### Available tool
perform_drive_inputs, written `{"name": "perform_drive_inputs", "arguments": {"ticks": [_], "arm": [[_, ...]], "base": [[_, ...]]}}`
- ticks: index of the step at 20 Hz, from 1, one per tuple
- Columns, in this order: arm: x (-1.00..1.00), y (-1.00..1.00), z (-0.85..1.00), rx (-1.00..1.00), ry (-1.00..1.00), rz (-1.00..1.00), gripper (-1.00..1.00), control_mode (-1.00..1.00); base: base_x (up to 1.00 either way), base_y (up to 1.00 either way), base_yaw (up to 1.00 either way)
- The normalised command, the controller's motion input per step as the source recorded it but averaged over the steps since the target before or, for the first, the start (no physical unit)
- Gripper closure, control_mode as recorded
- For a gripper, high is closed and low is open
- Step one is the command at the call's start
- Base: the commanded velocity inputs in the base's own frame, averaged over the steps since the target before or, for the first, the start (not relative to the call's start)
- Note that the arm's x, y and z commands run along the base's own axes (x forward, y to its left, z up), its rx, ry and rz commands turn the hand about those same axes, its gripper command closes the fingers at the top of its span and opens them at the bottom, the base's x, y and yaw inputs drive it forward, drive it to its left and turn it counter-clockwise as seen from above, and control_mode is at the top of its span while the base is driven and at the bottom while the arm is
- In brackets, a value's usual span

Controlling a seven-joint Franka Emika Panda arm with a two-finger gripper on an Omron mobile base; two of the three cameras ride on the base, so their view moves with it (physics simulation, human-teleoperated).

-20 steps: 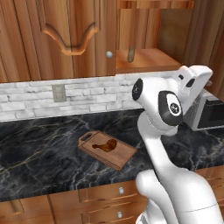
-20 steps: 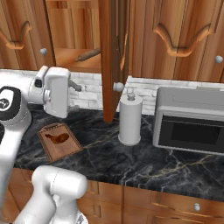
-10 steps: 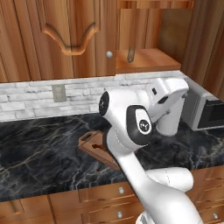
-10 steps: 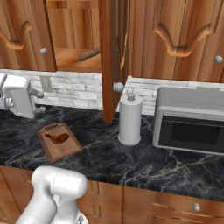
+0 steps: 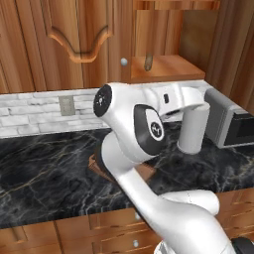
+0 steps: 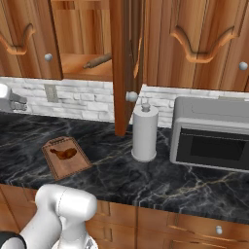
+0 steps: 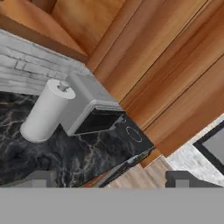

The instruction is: Open the cabinet, retrieve the rolling pin, and place it next to the meat on the cutting board to prepare for tenderizing.

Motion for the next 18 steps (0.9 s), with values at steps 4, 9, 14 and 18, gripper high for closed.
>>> {"name": "perform_drive_inputs", "arguments": {"ticks": [4, 9, 14, 18], "arm": [[0.00, 0.22, 0.19, 0.21, -0.39, 0.25, -1.00, -1.00], [0.00, 0.27, -0.01, 0.05, -0.43, 0.35, -1.00, -1.00], [0.04, 0.09, 0.01, 0.00, -0.44, 0.35, -1.00, -1.00], [0.08, 0.00, 0.14, 0.00, -0.41, 0.22, -1.00, -1.00]], "base": [[0.00, 0.00, 0.00], [0.00, 0.00, 0.00], [0.00, 0.00, 0.00], [0.00, 0.00, 0.00]]}}
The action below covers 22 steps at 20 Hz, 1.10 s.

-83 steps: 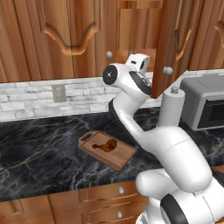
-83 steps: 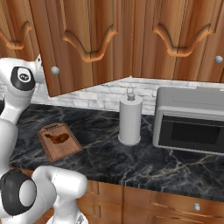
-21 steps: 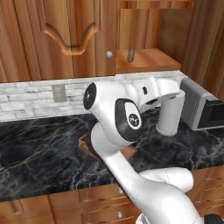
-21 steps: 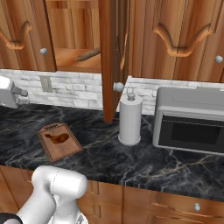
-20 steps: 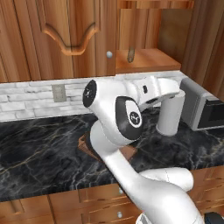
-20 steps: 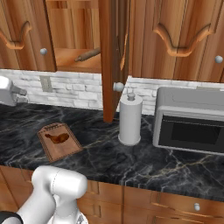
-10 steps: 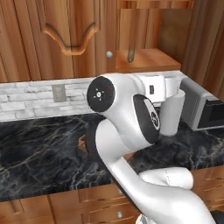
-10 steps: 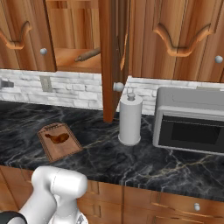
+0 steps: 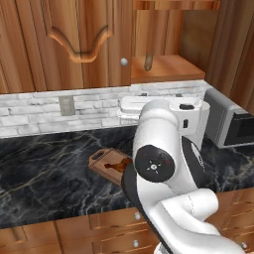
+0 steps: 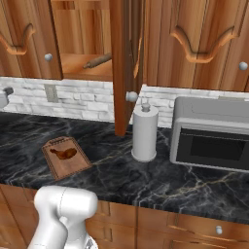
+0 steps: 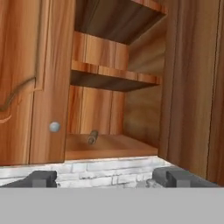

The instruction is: Open the cabinet, retrieve the rolling pin, and place it next to the meat on the cutting board to prepare for tenderizing.

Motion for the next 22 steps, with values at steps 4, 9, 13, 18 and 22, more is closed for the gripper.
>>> {"name": "perform_drive_inputs", "arguments": {"ticks": [4, 9, 13, 18, 22], "arm": [[0.31, 0.00, 0.05, 0.00, -0.25, 0.17, -1.00, -1.00], [0.50, 0.03, 0.00, 0.03, -0.04, 0.08, -1.00, -1.00], [0.50, 0.12, 0.01, 0.04, 0.00, 0.08, -1.00, -1.00], [0.44, 0.23, 0.03, 0.02, 0.00, 0.04, -1.00, -1.00], [0.42, 0.30, 0.00, 0.00, 0.00, 0.01, -1.00, -1.00]], "base": [[0.00, 0.00, 0.00], [0.00, 0.00, 0.00], [0.00, 0.00, 0.00], [0.00, 0.00, 0.00], [0.00, 0.00, 0.00]]}}
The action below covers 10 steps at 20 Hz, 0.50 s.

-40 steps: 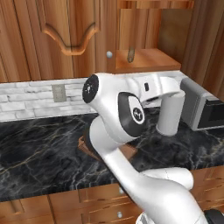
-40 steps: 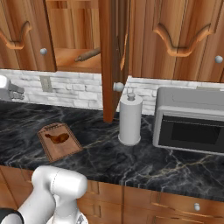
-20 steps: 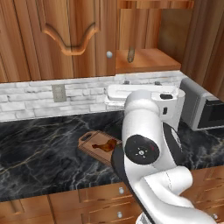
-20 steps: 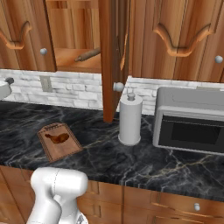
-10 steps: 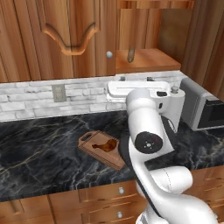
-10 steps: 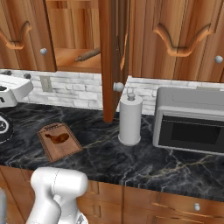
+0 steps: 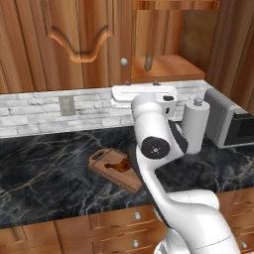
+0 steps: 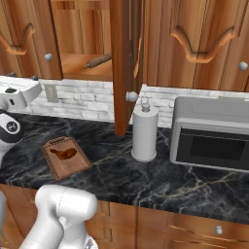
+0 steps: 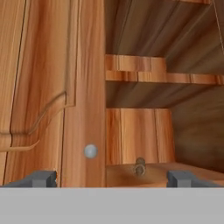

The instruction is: Open the cabinet, retrieve the rolling pin, and place it next to the meat on the cutting board to prepare for tenderizing.

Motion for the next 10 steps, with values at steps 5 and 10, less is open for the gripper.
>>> {"name": "perform_drive_inputs", "arguments": {"ticks": [5, 10], "arm": [[0.20, 0.34, -0.01, -0.03, 0.01, 0.00, -1.00, -1.00], [0.29, 0.14, 0.00, 0.00, 0.02, 0.00, -1.00, -1.00]], "base": [[0.00, 0.00, 0.00], [0.00, 0.00, 0.00]]}}
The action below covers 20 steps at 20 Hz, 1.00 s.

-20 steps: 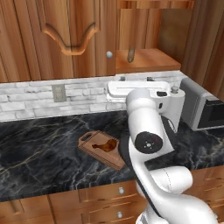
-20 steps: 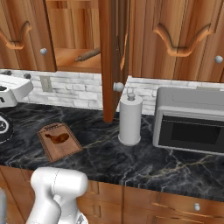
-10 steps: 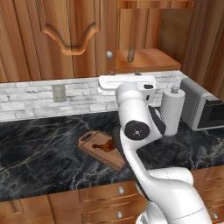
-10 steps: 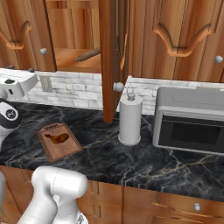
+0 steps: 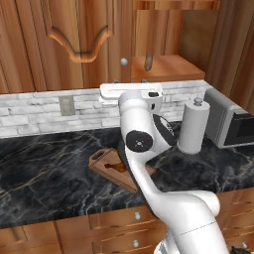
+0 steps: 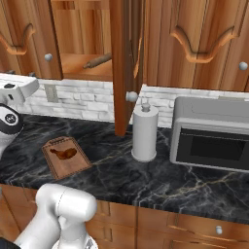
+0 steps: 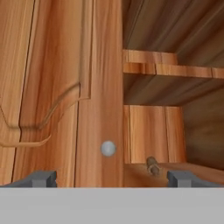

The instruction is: Open the cabinet, retrieve the rolling pin, and place it next to the meat on the cutting board to prepare for tenderizing.

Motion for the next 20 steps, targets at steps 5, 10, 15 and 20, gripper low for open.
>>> {"name": "perform_drive_inputs", "arguments": {"ticks": [5, 10, 15, 20], "arm": [[0.40, 0.01, 0.00, 0.00, 0.03, 0.00, -1.00, -1.00], [0.46, 0.05, 0.00, 0.00, 0.01, 0.00, -1.00, -1.00], [0.39, 0.07, 0.00, 0.00, 0.03, 0.00, -1.00, -1.00], [0.45, -0.05, 0.00, 0.01, 0.06, 0.00, -1.00, -1.00]], "base": [[0.00, 0.00, 0.00], [0.00, 0.00, 0.00], [0.00, 0.00, 0.00], [0.00, 0.00, 0.00]]}}
